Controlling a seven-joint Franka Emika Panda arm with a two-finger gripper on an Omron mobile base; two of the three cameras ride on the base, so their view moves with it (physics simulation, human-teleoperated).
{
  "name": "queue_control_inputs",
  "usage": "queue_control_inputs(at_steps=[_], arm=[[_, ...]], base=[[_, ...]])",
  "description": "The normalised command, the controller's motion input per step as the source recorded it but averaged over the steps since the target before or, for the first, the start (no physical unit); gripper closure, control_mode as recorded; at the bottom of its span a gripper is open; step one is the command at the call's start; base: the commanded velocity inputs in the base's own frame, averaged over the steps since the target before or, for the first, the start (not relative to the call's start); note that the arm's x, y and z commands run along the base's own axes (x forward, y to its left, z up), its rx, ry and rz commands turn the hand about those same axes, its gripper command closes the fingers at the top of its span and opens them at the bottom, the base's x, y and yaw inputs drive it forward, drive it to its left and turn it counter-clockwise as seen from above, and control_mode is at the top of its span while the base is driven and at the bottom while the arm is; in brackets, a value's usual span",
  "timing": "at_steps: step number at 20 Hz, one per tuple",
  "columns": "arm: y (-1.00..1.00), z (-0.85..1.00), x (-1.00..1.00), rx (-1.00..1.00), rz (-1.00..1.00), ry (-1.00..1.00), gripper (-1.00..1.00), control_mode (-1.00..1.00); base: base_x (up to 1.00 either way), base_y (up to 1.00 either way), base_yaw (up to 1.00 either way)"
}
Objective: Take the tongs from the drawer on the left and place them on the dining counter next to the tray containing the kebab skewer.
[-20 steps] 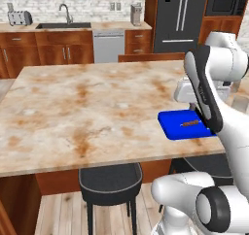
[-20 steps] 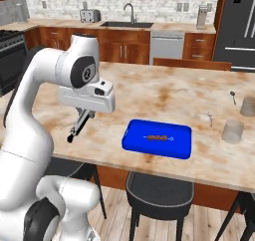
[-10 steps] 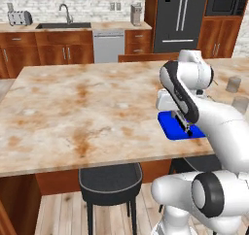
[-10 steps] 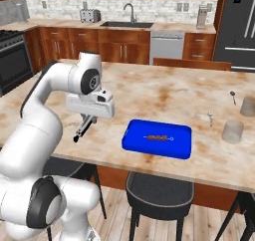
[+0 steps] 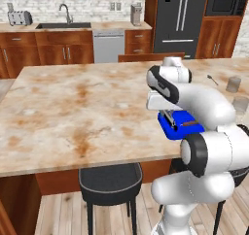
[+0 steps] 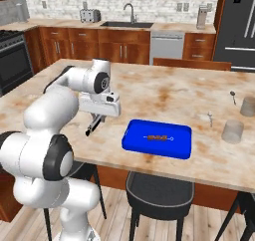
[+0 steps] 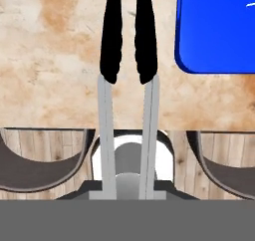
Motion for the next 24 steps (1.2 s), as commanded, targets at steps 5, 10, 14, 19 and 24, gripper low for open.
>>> queue_control_inputs(at_steps=[5, 10, 14, 19, 24], arm=[[-0.27, -0.31, 0.78, 0.0, 0.07, 0.11, 1.0, -1.0], [-0.03, -0.7, 0.63, 0.0, 0.0, 0.1, 1.0, -1.0], [0.0, -0.47, 0.52, 0.0, -0.02, 0.01, 1.0, -1.0], [0.0, -0.55, 0.34, 0.0, -0.04, 0.0, 1.0, -1.0], [0.0, -0.37, 0.02, 0.0, -0.09, -0.01, 1.0, -1.0]], base=[[0.0, 0.0, 0.0], [0.0, 0.0, 0.0], [0.0, 0.0, 0.0], [0.0, 0.0, 0.0], [0.0, 0.0, 0.0]])
